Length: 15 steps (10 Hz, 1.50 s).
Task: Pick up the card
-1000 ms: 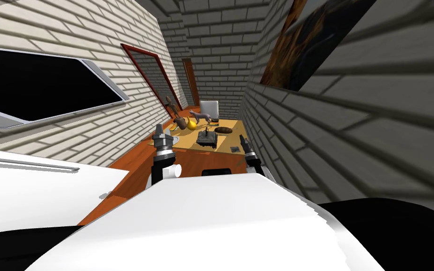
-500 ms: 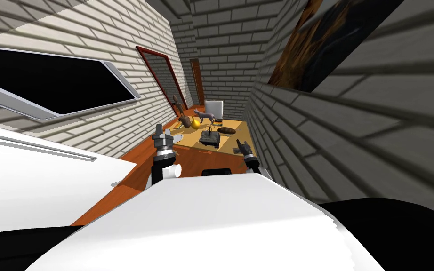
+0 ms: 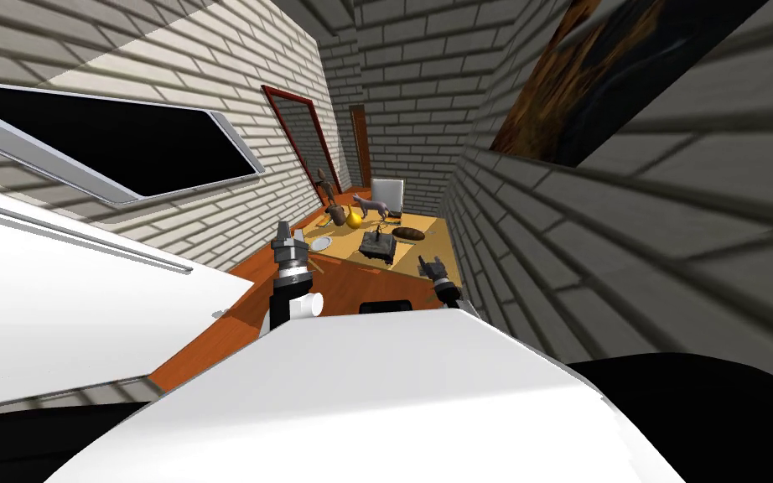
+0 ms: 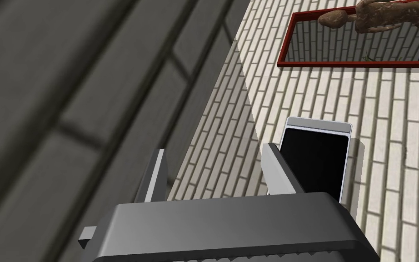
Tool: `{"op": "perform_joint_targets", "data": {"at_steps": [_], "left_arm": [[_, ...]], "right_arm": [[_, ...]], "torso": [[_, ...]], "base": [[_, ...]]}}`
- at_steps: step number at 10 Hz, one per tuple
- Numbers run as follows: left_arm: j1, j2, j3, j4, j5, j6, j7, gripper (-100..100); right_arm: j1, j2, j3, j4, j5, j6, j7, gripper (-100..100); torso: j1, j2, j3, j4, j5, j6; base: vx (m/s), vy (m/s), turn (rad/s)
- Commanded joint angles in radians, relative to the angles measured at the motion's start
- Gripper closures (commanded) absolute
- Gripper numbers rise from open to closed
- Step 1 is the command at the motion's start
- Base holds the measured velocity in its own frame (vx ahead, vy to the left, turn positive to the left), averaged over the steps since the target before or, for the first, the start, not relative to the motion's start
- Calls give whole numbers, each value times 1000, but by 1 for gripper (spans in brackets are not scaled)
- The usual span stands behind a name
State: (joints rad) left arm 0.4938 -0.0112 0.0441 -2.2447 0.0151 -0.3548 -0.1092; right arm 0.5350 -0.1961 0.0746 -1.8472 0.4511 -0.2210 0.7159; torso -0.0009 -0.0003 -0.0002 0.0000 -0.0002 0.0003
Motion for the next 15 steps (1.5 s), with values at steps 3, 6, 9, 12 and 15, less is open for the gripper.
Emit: {"op": "perform_joint_targets", "data": {"at_steps": [3, 6, 9, 12, 15], "left_arm": [[0, 0, 0, 0, 0, 0, 0, 0], [0, 0, 0, 0, 0, 0, 0, 0], [0, 0, 0, 0, 0, 0, 0, 0], [0, 0, 0, 0, 0, 0, 0, 0], [0, 0, 0, 0, 0, 0, 0, 0]], "right_arm": [[-7, -14, 5, 75, 100, 39, 101, -100], [-12, -26, 10, 136, 179, 69, 187, -100], [-18, -38, 15, 199, 257, 100, 262, -100], [-24, -51, 19, 260, 331, 129, 341, -100], [-30, -64, 23, 318, 400, 156, 411, -100]], "torso": [[0, 0, 0, 0, 0, 0], [0, 0, 0, 0, 0, 1], [0, 0, 0, 0, 0, 1], [0, 0, 0, 0, 0, 1], [0, 0, 0, 0, 0, 1]], "base": [[-2, -13, 154], [-3, -13, 146], [-2, -13, 136], [-4, -13, 154], [-3, -11, 127]]}}
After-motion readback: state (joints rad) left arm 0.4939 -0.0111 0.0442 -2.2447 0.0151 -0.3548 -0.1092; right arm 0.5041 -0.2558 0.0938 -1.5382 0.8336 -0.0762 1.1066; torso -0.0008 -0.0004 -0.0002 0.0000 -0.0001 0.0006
